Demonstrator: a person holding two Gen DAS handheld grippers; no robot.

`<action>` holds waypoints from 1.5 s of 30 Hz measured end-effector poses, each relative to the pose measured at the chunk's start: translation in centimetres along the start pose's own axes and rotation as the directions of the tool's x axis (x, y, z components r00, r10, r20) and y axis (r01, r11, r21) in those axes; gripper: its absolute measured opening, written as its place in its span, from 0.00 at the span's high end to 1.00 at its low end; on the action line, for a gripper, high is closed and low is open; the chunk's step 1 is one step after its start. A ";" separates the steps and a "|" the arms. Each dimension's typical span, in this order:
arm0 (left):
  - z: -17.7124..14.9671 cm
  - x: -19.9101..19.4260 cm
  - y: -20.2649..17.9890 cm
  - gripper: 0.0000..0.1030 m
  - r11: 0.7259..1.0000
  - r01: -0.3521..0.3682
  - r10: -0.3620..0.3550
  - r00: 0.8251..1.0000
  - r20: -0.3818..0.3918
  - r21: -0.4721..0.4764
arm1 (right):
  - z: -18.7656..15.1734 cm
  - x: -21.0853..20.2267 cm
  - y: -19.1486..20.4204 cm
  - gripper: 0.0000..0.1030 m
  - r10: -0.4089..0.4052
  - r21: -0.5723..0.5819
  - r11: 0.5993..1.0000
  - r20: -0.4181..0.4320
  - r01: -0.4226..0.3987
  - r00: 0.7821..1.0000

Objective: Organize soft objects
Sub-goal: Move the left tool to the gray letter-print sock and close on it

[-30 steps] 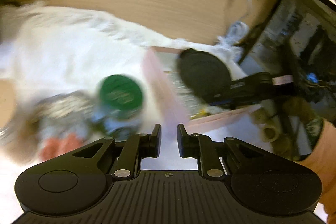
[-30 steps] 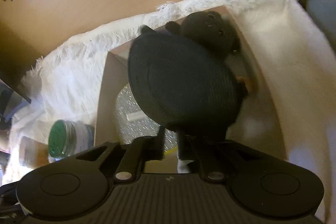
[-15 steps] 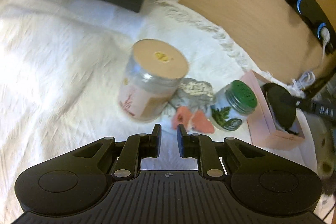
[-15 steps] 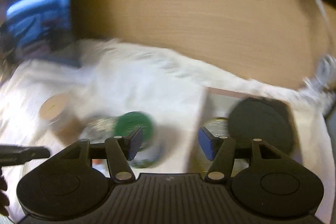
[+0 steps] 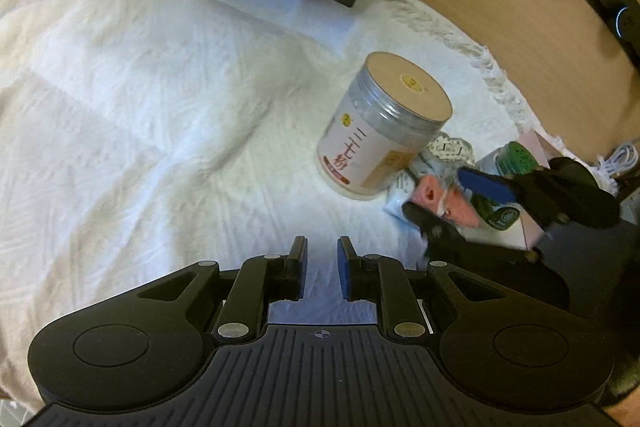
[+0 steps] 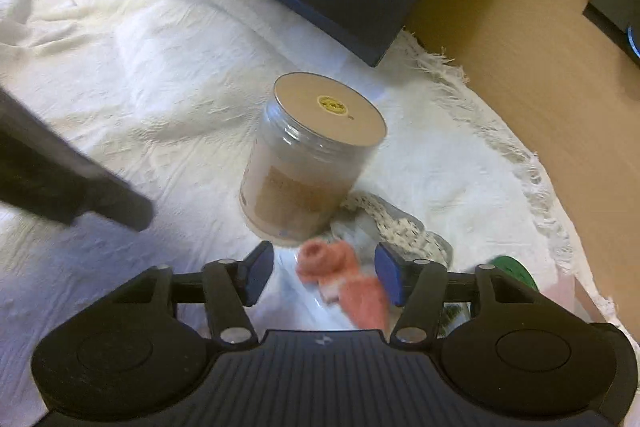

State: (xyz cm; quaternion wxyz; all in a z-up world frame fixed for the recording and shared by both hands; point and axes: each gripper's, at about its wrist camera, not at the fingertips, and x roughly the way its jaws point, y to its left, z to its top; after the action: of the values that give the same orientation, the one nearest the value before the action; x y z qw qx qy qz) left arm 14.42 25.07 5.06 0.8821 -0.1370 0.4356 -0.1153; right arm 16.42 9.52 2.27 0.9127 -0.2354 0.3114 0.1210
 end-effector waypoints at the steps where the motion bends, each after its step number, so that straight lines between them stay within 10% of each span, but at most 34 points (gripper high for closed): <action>1: 0.0 -0.2 0.1 0.83 1.000 -0.002 0.002 1.000 0.004 0.000 | 0.3 0.4 -0.3 0.76 0.002 0.016 1.000 -0.010 -0.002 1.000; 3: 0.0 -0.7 0.3 0.83 1.000 -0.003 0.003 1.000 0.008 -0.001 | 0.3 0.5 -0.6 0.90 0.030 0.048 0.998 -0.040 -0.029 0.999; 16: 0.2 1.6 -1.2 0.83 0.987 0.155 -0.158 0.986 -0.061 -0.052 | -4.9 -5.6 -1.0 0.81 0.333 0.190 0.932 -0.102 -0.310 0.938; 19: -0.1 2.6 -2.1 0.83 0.987 0.141 -0.146 0.987 -0.073 -0.076 | -5.8 -7.1 -1.4 0.53 0.280 0.194 0.946 -0.086 -0.259 0.956; 27: -0.8 4.9 -2.7 0.82 0.974 0.122 -0.149 0.979 -0.136 -0.189 | -9.0 -8.8 -6.3 0.52 0.060 0.369 0.929 -0.062 -0.033 0.996; 37: -1.7 7.9 -11.7 0.55 0.956 0.186 -0.156 0.977 -0.143 0.227 | -12.5 -5.1 -7.5 0.45 -0.018 0.411 0.906 -0.204 0.102 0.979; 45: -4.2 8.2 -16.1 0.30 0.821 0.069 -0.003 0.993 -0.117 0.567 | -14.3 -5.5 -7.6 0.24 -0.081 0.470 0.873 -0.126 0.132 0.989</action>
State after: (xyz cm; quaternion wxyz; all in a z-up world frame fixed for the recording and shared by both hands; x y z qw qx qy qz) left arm 14.58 6.78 2.03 0.8549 0.1310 0.4268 -0.2641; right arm 7.67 -4.65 -1.53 0.9305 -0.0262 0.3646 -0.0220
